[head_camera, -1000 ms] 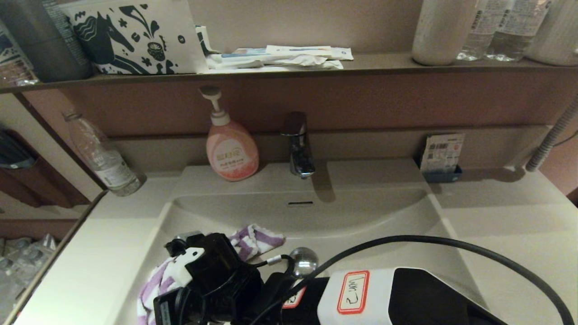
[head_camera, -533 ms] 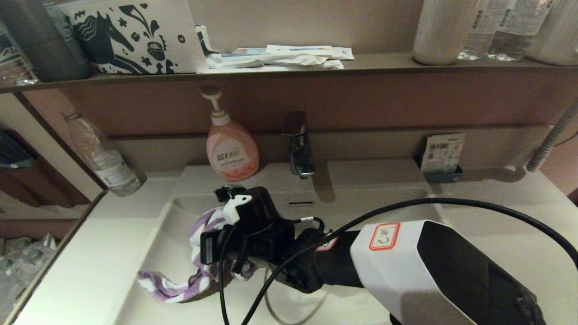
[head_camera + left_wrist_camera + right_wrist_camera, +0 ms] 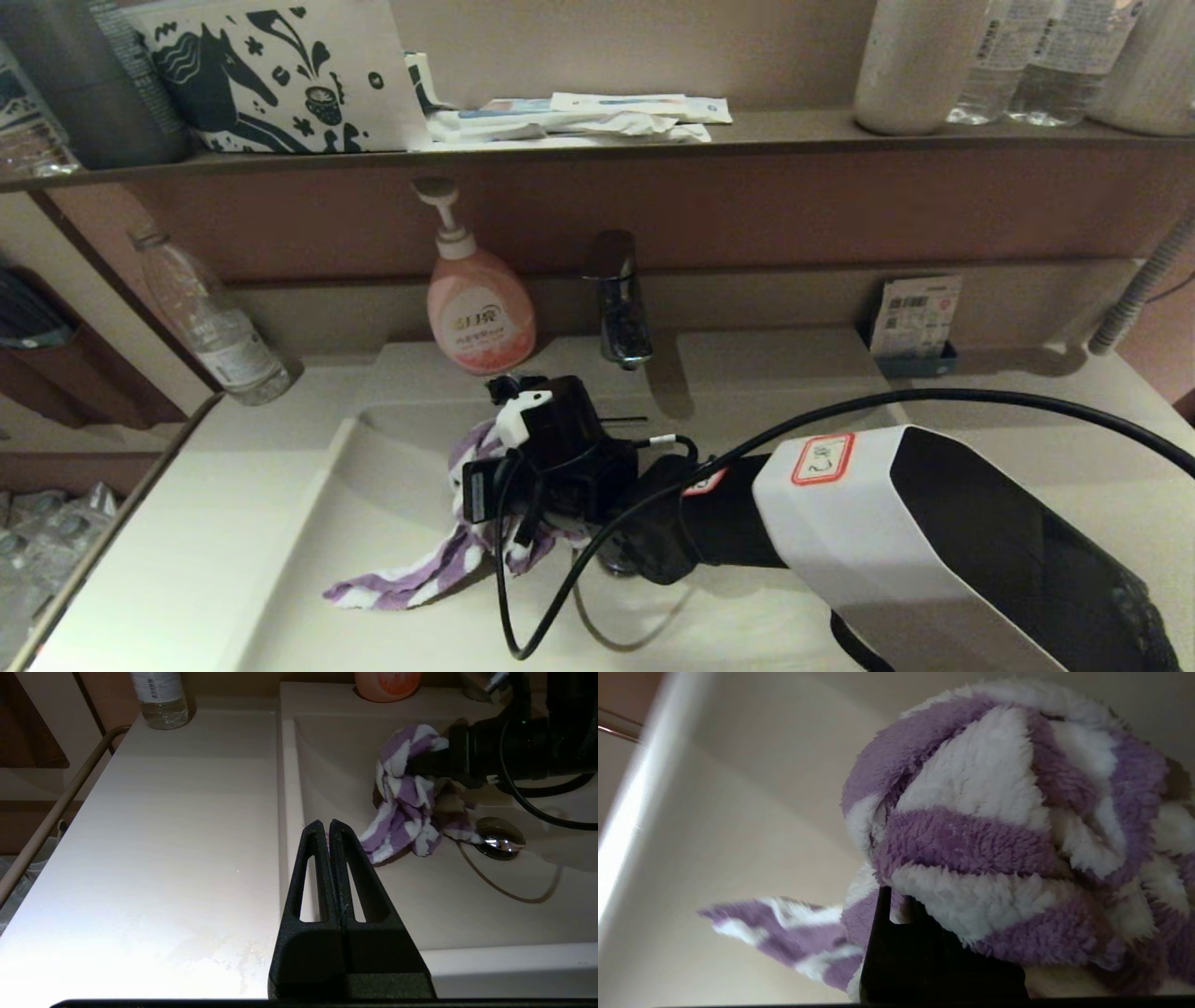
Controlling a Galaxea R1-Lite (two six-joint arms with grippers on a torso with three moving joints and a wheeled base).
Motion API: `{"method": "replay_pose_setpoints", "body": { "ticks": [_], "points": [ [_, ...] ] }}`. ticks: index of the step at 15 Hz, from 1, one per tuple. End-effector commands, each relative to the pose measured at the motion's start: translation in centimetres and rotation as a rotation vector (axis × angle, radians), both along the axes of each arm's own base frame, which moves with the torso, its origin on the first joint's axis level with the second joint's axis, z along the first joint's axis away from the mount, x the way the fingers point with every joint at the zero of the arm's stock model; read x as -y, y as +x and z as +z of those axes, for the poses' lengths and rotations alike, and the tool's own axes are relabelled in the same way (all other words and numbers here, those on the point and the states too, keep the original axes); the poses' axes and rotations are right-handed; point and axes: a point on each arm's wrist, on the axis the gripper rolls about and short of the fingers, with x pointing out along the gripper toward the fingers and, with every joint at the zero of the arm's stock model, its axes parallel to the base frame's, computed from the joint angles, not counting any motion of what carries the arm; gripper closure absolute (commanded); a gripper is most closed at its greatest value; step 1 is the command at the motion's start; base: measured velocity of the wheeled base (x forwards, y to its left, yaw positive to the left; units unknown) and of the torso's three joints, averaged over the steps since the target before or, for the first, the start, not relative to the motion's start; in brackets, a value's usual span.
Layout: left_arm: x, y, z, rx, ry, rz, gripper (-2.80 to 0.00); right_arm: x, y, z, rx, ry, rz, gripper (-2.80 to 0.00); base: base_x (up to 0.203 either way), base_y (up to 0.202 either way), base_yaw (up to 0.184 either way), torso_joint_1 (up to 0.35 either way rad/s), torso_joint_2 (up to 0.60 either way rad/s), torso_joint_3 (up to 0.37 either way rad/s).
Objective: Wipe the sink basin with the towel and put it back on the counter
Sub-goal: Wipe the sink
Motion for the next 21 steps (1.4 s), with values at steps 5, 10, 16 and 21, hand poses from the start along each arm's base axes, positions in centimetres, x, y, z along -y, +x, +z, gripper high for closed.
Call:
{"method": "replay_pose_setpoints", "body": {
  "ticks": [5, 10, 16, 21],
  "points": [
    [0.0, 0.0, 0.0, 0.001, -0.001, 0.0, 0.0, 3.5, -2.6, -0.7, -0.129, -0.304, -0.106, 0.0, 0.0, 0.0, 0.0, 0.0, 0.0, 0.0],
    [0.0, 0.0, 0.0, 0.001, -0.001, 0.0, 0.0, 11.0, -7.9, 5.5, -0.332, -0.566, -0.123, 0.0, 0.0, 0.0, 0.0, 0.0, 0.0, 0.0],
    [0.0, 0.0, 0.0, 0.0, -0.001, 0.0, 0.0, 24.4, -15.6, 15.5, -0.485, -0.685, -0.201, 0.0, 0.0, 0.0, 0.0, 0.0, 0.0, 0.0],
    [0.0, 0.0, 0.0, 0.0, -0.001, 0.0, 0.0, 34.3, -19.7, 20.7, -0.445, -0.548, -0.432, 0.0, 0.0, 0.0, 0.0, 0.0, 0.0, 0.0]
  ]
}}
